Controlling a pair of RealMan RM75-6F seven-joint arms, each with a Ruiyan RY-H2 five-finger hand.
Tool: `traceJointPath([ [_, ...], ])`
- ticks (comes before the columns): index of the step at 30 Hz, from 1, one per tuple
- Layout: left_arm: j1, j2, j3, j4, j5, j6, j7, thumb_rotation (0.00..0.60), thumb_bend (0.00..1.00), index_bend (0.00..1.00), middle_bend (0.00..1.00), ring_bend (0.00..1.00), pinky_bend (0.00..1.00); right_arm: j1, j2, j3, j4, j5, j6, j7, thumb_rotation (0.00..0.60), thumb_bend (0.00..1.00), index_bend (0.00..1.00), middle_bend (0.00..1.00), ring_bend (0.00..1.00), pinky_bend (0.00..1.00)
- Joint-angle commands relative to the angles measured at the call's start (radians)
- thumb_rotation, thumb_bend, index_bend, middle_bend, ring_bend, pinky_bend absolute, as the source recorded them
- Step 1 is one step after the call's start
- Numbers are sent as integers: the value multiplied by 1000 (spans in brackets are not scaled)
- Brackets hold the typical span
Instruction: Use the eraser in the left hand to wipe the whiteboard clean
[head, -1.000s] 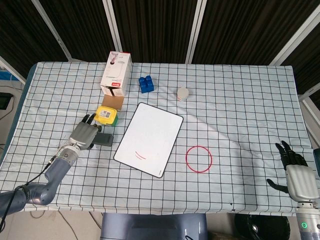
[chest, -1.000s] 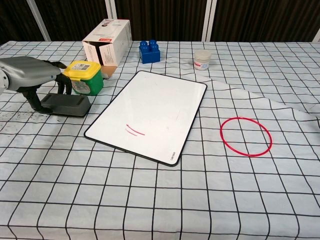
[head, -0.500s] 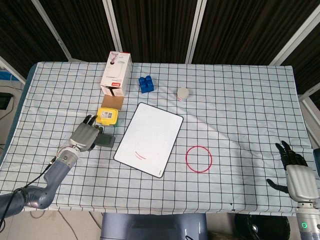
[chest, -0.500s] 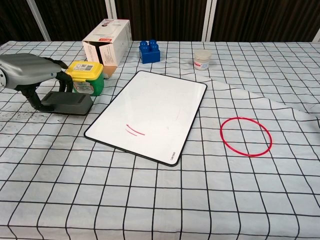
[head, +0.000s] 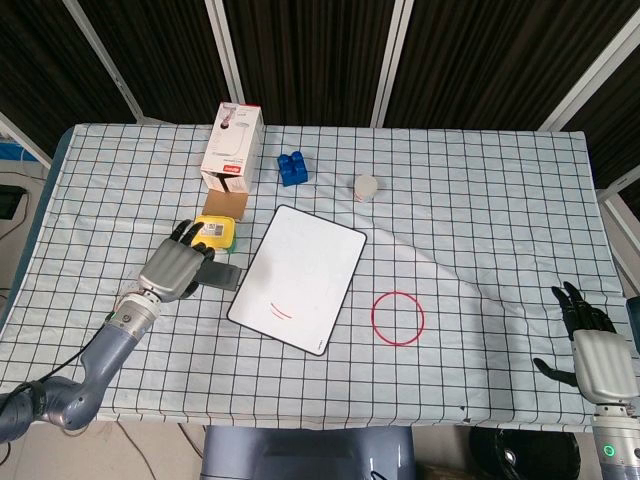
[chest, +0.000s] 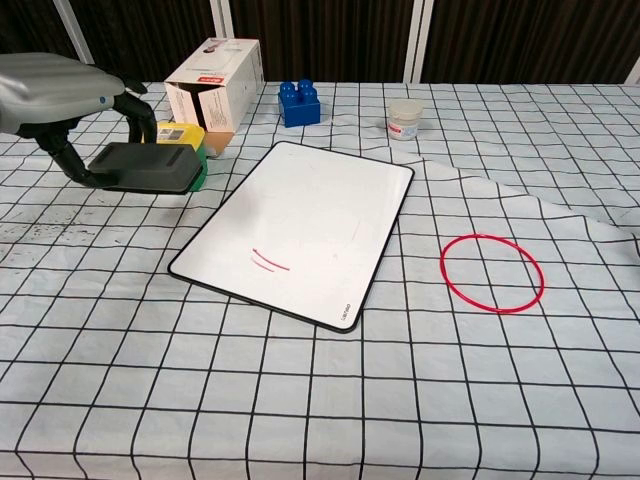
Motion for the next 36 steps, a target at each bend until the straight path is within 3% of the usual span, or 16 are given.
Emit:
traceJointPath([
  [1,-12,-1,-13,-22,19,6,6,600,315,405,428,24,68,0,0,0,0,0,1,0,600,40,0,34,176,204],
  [13,-73,-117,-29,41,37,-48,17,600,315,407,434,24,68,0,2,0,-2,6,-4,1,600,40,0,34,176,204],
  [28,-155,-308,-28,144,-94,-81,195,600,314,412,442,24,68,0,5,0,-1,9,-7,6,600,40,0,34,175,204],
  [36,-183,-358,-36,164,-163,-64,267,600,315,419,448,24,68,0,8,0,0,11,-10,11,600,40,0,34,175,204],
])
